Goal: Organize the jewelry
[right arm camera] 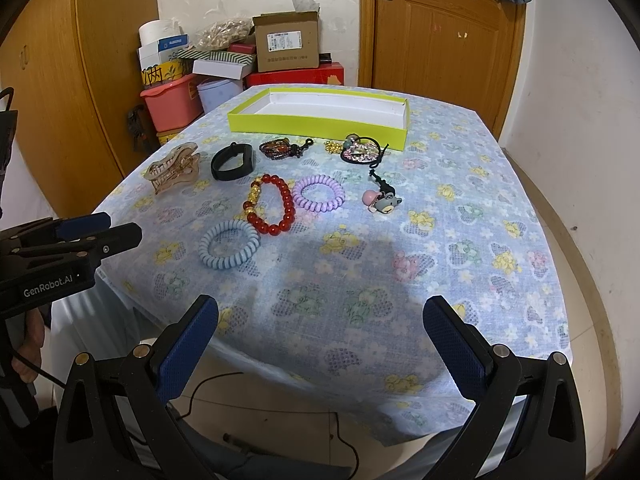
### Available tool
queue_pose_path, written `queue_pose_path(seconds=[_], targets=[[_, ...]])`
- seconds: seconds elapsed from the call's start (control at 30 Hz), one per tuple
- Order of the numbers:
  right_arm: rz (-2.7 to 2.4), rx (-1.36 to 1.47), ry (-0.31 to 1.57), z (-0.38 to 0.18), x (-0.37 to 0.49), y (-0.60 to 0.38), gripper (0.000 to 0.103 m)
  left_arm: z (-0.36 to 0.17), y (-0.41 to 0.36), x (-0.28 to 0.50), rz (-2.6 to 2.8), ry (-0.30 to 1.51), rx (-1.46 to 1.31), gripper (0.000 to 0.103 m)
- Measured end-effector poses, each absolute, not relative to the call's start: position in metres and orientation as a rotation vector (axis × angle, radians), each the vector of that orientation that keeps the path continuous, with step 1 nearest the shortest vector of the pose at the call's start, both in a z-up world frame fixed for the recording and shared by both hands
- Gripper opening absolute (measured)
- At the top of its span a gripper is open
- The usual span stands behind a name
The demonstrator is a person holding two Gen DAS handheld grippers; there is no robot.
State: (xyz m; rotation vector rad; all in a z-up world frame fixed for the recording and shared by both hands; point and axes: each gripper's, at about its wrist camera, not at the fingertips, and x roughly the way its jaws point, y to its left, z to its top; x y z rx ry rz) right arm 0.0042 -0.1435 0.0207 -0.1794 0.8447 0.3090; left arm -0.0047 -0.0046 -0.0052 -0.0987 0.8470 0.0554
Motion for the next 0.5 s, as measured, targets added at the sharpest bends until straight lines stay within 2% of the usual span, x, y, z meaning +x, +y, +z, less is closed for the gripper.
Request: queue_pose_path(seconds=[0.5], targets=[[0.322, -0.179, 0.848, 0.0205, 0.0123, -0.1421, 0.103, -0.0084, 0.001, 0.0045, 0.063, 0.86, -0.126, 0.059]])
